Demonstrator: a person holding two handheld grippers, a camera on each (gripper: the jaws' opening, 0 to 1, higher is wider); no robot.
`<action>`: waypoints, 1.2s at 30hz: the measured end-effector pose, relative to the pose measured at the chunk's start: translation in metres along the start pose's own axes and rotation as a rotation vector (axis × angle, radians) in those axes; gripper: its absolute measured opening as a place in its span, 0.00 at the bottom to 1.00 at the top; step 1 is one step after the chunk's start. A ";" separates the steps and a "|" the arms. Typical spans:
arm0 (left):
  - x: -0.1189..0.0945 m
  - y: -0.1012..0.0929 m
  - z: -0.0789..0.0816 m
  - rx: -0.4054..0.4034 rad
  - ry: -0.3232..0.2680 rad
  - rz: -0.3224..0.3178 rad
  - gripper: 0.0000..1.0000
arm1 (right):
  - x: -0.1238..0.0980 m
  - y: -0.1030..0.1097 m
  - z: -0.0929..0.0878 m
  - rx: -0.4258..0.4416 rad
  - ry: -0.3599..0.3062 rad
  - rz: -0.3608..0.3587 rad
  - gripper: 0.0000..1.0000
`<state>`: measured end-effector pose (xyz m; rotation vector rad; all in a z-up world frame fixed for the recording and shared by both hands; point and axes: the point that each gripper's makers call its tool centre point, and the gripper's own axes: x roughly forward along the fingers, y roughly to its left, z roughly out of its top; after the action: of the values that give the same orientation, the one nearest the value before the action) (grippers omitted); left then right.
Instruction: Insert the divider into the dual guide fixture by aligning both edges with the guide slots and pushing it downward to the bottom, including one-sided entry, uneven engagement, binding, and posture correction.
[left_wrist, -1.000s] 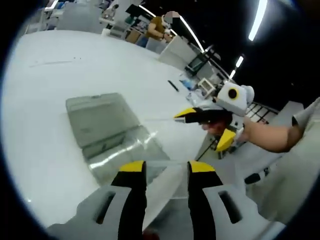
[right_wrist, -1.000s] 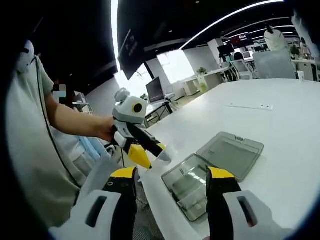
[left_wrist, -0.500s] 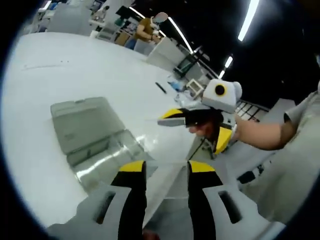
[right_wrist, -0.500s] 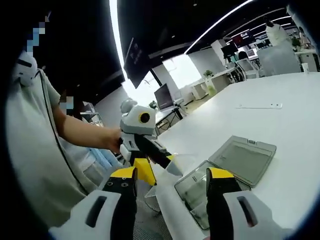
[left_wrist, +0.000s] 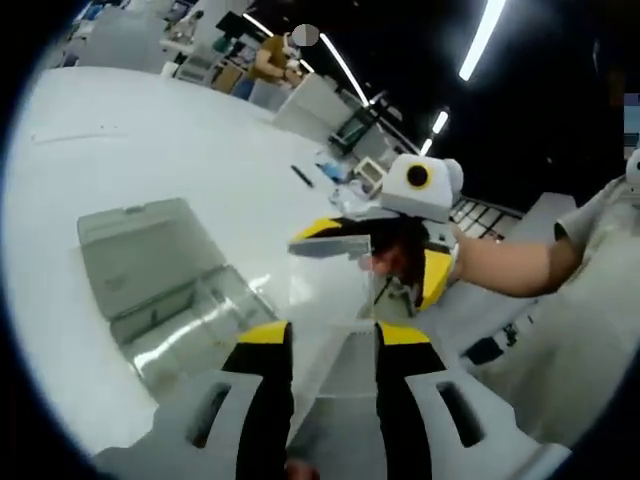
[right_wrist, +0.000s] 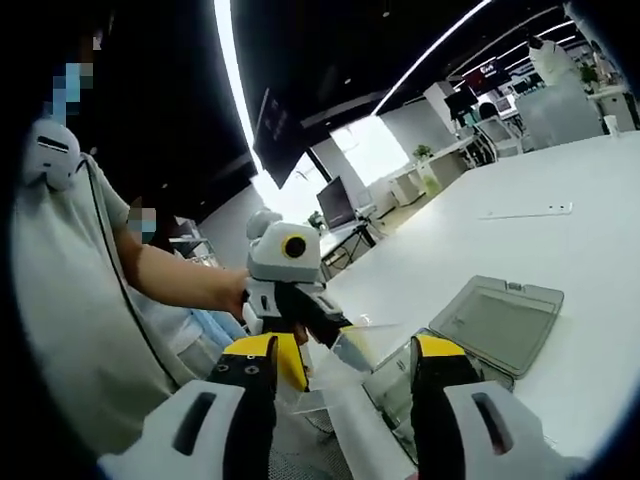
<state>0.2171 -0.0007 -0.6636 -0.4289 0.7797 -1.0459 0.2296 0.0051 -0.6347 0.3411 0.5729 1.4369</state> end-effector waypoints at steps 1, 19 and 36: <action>0.001 -0.002 0.001 0.001 -0.001 -0.008 0.29 | 0.000 0.000 0.001 0.002 -0.005 0.006 0.50; 0.007 -0.015 0.003 0.006 -0.002 -0.067 0.29 | 0.001 0.003 0.005 0.031 -0.028 0.032 0.43; 0.005 -0.020 0.003 0.003 -0.007 -0.103 0.29 | 0.000 0.003 0.007 0.055 -0.047 0.042 0.36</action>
<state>0.2089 -0.0146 -0.6500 -0.4738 0.7559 -1.1404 0.2313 0.0060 -0.6278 0.4318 0.5703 1.4514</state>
